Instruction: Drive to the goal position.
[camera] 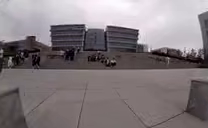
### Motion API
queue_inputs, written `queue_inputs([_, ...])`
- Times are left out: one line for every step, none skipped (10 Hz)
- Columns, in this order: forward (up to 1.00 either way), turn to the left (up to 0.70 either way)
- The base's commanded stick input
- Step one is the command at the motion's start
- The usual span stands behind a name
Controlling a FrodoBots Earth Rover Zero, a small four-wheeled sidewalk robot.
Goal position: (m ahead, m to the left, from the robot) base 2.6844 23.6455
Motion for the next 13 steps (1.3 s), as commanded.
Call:
queue_inputs([0.7,0.14])
queue_inputs([0.7,0.14])
queue_inputs([0.7,0.14])
queue_inputs([0.7,0.14])
queue_inputs([0.7,0.14])
queue_inputs([0.7,0.14])
queue_inputs([0.7,0.14])
queue_inputs([0.7,0.14])
queue_inputs([0.7,0.14])
queue_inputs([0.7,0.14])
queue_inputs([0.7,0.14])
queue_inputs([0.7,0.14])
queue_inputs([0.7,0.14])
